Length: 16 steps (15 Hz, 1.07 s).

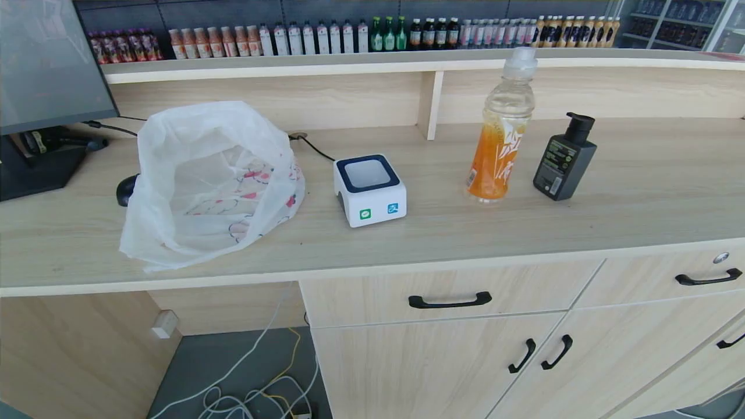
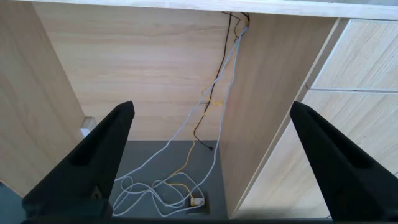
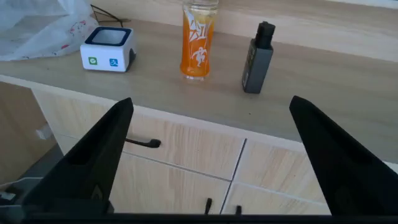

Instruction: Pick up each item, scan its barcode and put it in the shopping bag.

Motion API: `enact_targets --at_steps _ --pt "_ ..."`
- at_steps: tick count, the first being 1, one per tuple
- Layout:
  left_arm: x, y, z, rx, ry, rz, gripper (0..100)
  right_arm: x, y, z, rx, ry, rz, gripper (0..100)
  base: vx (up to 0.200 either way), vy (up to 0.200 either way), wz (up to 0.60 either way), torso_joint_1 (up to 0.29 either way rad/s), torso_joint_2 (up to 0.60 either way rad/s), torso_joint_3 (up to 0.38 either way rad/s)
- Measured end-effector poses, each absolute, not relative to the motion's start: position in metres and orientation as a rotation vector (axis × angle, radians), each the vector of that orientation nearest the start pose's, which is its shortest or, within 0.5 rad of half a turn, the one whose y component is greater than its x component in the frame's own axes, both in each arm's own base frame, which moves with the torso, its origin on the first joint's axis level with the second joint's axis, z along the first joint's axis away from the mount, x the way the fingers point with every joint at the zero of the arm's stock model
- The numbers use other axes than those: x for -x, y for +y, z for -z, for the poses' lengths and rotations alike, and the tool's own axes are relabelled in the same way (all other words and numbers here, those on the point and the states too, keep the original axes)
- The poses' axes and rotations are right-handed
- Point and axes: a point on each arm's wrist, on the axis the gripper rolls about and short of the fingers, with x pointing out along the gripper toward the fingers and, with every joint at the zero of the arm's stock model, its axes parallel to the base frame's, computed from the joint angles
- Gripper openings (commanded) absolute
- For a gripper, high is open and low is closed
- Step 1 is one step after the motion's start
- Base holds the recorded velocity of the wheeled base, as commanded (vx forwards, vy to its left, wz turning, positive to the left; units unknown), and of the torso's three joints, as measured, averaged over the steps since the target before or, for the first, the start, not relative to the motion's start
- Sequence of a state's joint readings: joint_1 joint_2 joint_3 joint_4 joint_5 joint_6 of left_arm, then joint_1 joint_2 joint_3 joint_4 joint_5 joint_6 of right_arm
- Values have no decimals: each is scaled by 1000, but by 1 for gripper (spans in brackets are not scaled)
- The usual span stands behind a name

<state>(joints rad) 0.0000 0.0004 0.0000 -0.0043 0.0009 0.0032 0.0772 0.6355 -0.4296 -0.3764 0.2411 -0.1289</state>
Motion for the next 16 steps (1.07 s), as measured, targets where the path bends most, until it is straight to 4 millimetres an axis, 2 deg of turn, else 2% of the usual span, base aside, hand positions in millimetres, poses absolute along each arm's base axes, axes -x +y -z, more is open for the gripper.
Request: enact_targets --at_steps 3,7,10,16 --pt "23 0 -76 -3 -4 -1 100 -88 20 -258 192 -320 -367 100 0 0 0 0 0 0" --pt "23 0 -76 -3 -5 0 100 -141 40 -270 205 -385 -397 100 0 0 0 0 0 0" --pt "23 0 -76 -3 -5 -1 100 -178 57 -279 85 -351 -370 100 0 0 0 0 0 0" --pt "23 0 -76 -3 -5 -1 100 -230 82 -258 60 -255 -383 100 0 0 0 0 0 0"
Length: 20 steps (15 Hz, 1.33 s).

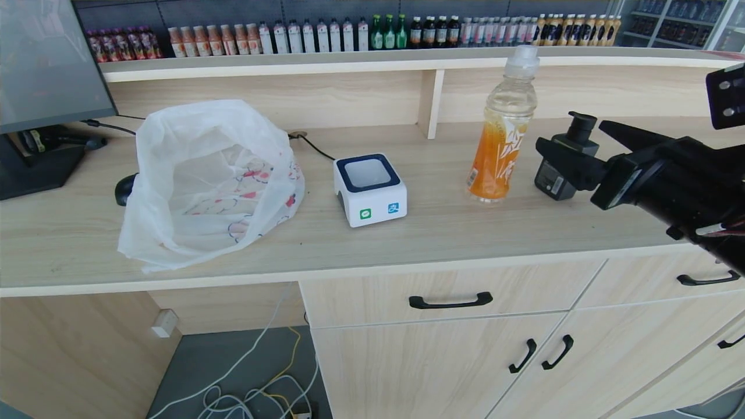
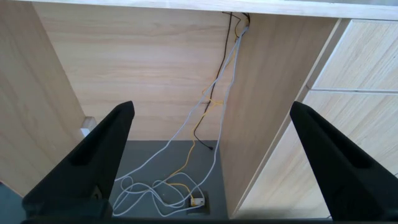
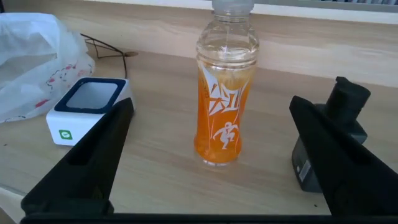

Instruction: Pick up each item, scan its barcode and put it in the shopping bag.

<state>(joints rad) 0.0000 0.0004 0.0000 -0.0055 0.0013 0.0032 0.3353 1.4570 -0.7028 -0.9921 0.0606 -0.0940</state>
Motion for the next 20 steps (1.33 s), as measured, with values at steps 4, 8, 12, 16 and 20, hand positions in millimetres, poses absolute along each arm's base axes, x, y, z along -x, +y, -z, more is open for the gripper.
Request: enact_targets --at_steps 4,8,12,16,20 --pt "23 0 -76 -3 -5 -1 100 -258 92 -252 62 -233 -386 100 0 0 0 0 0 0" --pt "23 0 -76 -3 -5 -1 100 -271 96 -247 44 -215 -389 100 0 0 0 0 0 0" --pt "23 0 -76 -3 -5 -1 100 -285 100 -243 43 -203 -388 100 0 0 0 0 0 0" --pt "23 0 -76 -3 -5 -1 100 -301 106 -241 43 -202 -388 100 0 0 0 0 0 0" --pt "23 0 -76 -3 -5 -1 100 -313 110 -240 43 -204 -389 100 0 0 0 0 0 0"
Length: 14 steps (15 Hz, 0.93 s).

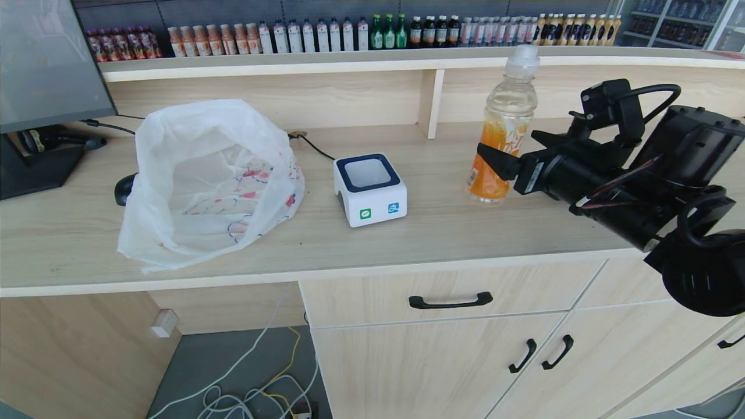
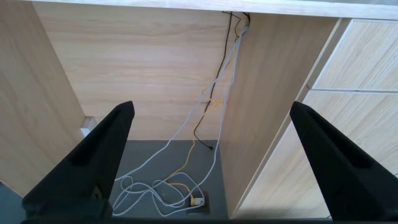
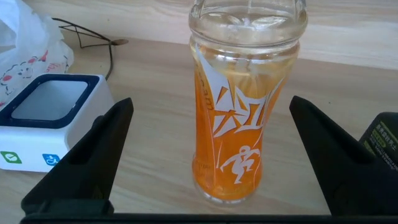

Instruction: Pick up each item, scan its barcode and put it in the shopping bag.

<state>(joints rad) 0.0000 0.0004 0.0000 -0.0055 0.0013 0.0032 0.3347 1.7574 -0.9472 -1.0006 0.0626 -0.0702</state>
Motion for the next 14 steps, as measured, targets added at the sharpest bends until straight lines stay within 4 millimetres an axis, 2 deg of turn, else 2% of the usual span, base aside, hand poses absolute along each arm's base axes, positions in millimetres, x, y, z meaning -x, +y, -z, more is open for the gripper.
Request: enact_targets --at_steps 9,14 --pt "23 0 -76 -3 -5 -1 100 -339 117 -239 41 -219 -354 100 0 0 0 0 0 0" --pt "23 0 -76 -3 -5 -1 100 -355 121 -243 32 -246 -255 100 0 0 0 0 0 0"
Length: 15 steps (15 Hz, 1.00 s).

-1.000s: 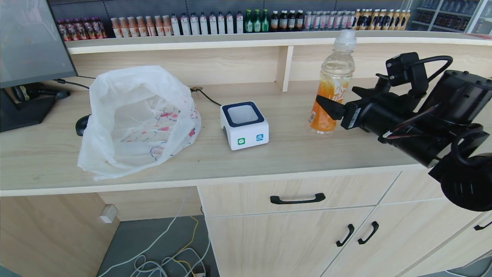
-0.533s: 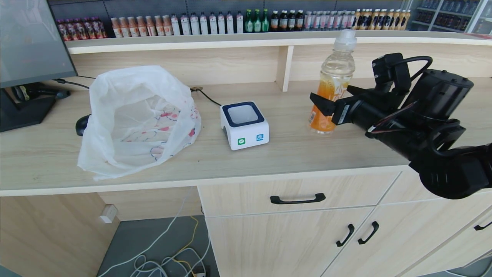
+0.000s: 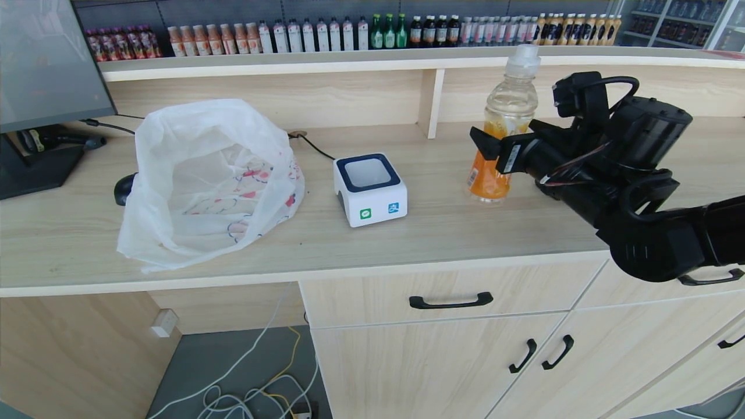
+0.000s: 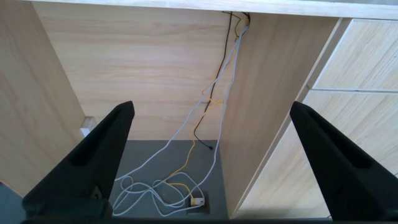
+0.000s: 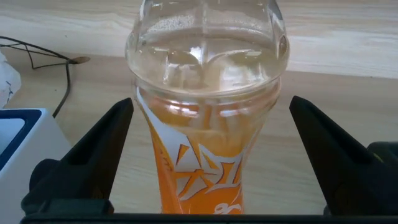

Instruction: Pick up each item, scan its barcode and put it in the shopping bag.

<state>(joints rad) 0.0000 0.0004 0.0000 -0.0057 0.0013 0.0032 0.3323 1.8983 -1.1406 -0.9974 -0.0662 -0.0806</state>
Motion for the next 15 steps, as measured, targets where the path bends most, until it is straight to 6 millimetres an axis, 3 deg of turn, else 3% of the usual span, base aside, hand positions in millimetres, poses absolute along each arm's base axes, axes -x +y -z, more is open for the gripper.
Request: enact_targets --at_steps 12,13,15 --pt "23 0 -76 -3 -5 -1 100 -372 125 -249 79 -306 -212 100 0 0 0 0 0 0" --pt "23 0 -76 -3 -5 -1 100 -373 126 -249 80 -305 -212 0 0 0 0 0 0 0" --pt "23 0 -76 -3 -5 -1 100 -374 126 -248 83 -305 -213 0 0 0 0 0 0 0"
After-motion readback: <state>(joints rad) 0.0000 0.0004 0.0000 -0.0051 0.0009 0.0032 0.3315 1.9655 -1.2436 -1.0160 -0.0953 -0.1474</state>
